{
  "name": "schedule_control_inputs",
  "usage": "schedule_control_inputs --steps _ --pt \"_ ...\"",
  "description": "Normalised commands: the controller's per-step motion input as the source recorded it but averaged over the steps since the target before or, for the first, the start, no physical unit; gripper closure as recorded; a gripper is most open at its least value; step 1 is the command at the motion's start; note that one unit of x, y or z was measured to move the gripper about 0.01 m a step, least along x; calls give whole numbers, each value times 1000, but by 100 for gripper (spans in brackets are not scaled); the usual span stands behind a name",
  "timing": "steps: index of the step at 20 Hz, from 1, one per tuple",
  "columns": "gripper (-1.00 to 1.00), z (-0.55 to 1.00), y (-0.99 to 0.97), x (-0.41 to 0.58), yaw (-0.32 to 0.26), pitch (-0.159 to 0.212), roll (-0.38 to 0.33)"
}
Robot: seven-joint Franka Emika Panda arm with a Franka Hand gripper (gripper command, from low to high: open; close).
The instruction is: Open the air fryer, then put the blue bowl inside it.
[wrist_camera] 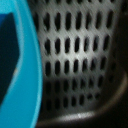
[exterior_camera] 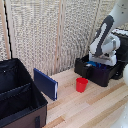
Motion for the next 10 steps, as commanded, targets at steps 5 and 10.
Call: schedule_control_inputs --steps 5,10 --pt "-100 618 297 25 -120 46 147" --pt "-100 804 439 208 -93 -9 83"
